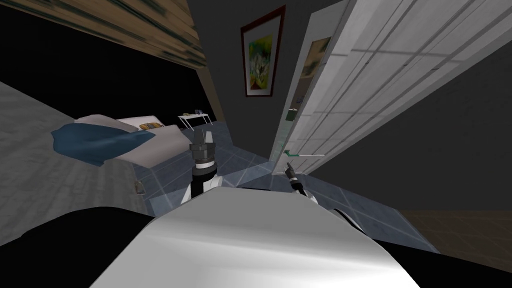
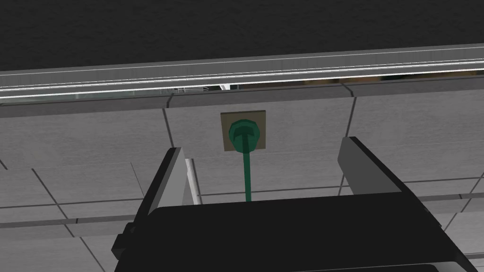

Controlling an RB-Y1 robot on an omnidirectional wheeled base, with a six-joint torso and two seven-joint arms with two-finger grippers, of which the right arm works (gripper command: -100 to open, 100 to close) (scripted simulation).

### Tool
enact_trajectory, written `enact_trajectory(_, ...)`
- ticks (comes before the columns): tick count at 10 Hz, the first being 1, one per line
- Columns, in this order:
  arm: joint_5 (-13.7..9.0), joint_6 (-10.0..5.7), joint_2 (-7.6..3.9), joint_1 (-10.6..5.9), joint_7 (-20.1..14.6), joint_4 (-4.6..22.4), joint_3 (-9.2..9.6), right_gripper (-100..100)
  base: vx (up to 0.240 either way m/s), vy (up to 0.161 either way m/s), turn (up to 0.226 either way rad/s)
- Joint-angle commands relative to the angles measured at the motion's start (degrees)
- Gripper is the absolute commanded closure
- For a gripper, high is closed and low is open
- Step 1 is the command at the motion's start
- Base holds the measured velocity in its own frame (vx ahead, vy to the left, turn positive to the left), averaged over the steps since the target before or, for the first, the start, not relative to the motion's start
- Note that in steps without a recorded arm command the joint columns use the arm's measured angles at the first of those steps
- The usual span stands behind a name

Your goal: Pull the door open

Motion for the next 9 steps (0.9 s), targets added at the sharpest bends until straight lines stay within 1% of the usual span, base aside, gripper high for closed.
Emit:
enact_trajectory(1, 0.0, -0.05, -0.01, -0.03, 0.0, 0.1, 0.04, -100, 0.082, -0.248, -0.076)
enact_trajectory(4, 0.1, -0.08, -0.02, -0.04, -0.1, 0.1, 0.11, -100, 0.048, -0.249, -0.079)
enact_trajectory(5, 0.0, -0.08, -0.02, -0.05, -0.1, 0.1, 0.09, -100, 0.015, -0.104, 0.003)
enact_trajectory(6, 0.1, -0.06, -0.04, -0.05, 0.0, 0.1, -0.02, -100, -0.097, -0.024, 0.059)
enact_trajectory(9, 0.1, -0.03, -0.02, -0.05, 0.0, 0.1, -0.17, -100, -0.221, -0.029, 0.049)
